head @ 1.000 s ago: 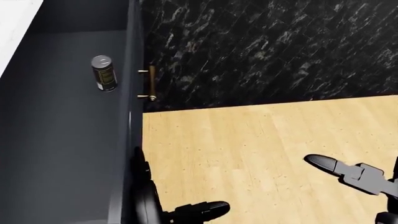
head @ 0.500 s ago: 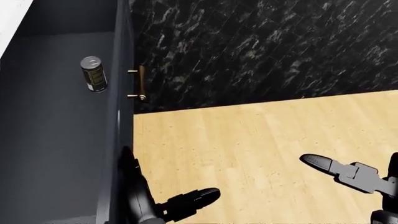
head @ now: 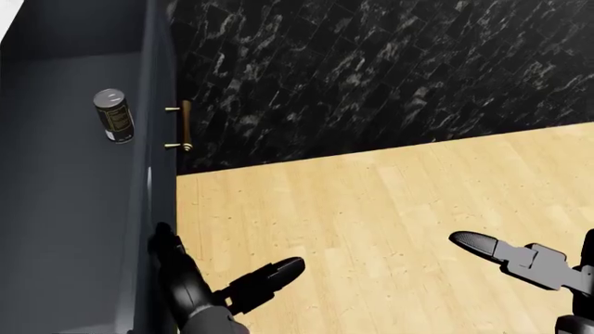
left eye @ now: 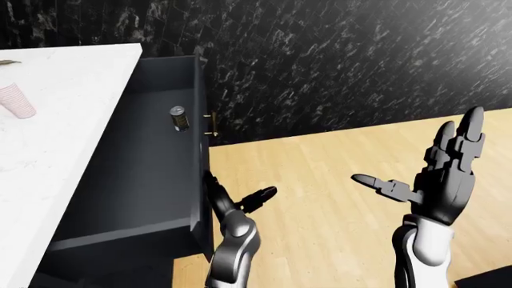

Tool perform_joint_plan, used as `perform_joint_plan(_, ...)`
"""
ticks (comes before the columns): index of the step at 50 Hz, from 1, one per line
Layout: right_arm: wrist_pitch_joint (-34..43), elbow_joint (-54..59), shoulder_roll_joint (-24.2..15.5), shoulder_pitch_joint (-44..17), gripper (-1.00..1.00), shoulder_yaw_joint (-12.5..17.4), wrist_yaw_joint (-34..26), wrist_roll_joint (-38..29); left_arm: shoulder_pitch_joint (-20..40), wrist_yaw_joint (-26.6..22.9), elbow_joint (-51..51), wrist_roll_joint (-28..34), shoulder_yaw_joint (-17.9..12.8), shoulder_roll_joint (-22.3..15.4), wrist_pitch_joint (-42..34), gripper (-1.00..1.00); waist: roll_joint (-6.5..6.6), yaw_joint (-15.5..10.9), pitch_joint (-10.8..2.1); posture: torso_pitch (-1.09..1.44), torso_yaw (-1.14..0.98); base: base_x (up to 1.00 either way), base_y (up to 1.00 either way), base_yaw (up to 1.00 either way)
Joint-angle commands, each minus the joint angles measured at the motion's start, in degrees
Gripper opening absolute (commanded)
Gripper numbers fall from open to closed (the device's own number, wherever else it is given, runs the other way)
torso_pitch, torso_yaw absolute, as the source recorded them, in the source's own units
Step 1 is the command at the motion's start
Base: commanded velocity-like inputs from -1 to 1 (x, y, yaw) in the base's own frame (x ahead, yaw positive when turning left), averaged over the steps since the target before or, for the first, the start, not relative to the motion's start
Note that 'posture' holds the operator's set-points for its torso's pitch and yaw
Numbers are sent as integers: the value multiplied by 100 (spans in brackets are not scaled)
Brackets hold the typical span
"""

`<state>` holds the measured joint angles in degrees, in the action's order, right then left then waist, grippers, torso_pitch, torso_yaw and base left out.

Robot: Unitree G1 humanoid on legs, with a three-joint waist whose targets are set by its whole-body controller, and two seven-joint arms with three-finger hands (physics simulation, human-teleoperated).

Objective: Close the right drawer.

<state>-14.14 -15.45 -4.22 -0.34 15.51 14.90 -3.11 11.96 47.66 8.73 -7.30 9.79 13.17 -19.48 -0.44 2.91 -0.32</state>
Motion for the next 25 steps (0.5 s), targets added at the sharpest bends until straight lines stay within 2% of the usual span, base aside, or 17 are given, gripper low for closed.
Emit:
perform_joint_plan(1,-170,-211,-49,-92,100,30,7,-18,27,425,-146,1,-396,-106,60,100,-45,-67,-73,0,0,0,0,0)
perform_joint_plan(16,-164,-199,-53,-112,100,16,21,-26,401,824,-15,-375,-783,-315,-112,100,-20,-19,-42,0,0,0,0,0)
perform_joint_plan(21,-154,-206,-54,-118,100,13,25,-27,428,995,-2,-340,-777,-345,-206,100,-5,-18,-41,0,0,0,0,0)
perform_joint_plan(25,-162,-175,-60,-127,100,11,23,-15,552,1006,101,-419,-885,-403,-186,100,-3,-20,-40,0,0,0,0,0)
